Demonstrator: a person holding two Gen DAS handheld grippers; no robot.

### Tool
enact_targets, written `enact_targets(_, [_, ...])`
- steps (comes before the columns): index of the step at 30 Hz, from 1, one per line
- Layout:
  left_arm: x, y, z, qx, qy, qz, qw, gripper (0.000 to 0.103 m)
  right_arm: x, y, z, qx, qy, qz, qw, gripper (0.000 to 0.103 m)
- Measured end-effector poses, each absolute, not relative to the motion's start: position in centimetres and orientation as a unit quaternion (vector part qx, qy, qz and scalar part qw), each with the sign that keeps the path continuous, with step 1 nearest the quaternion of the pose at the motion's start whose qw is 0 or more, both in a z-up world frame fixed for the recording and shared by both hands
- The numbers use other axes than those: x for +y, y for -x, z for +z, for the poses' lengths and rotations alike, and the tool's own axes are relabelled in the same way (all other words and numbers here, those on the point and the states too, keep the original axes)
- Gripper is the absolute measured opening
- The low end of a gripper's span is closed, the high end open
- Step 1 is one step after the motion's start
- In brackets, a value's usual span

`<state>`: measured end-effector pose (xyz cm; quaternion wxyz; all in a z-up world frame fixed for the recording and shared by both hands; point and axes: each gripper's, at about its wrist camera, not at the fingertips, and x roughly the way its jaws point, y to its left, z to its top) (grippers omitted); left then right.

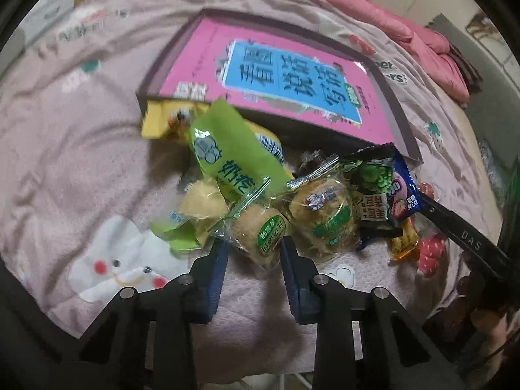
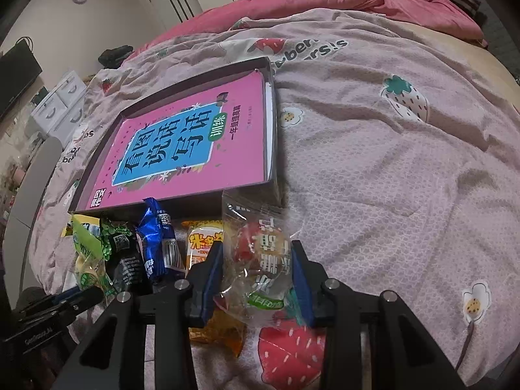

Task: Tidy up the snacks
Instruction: 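Grasp the clear round-biscuit bag with the left tool while the right grasps the red candy bag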

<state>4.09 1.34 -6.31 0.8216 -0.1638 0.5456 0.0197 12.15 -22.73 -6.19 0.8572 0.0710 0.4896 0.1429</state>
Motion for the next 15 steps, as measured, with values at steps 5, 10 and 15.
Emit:
enact_targets(5, [1.3,-4.7,-6.9,0.535,0.187,-0.003,0.824,0.037,-22.7,-12.2,-6.1,0.489,-0.070,0.142,0.858,0.041])
enact_targets(10, [1.2,-5.5,-7.4,0.530,0.205,-0.016,0.823,0.033,-22.7,-12.3,-6.1,0.486,-0.069,0.142,0.859,0.040])
enact_targets(15, [1.0,-6.1,-7.6,0.525,0.214,-0.026,0.823,0.024,-22.4,-12.1,-5.8,0.479,-0.061,0.149,0.863,0.038])
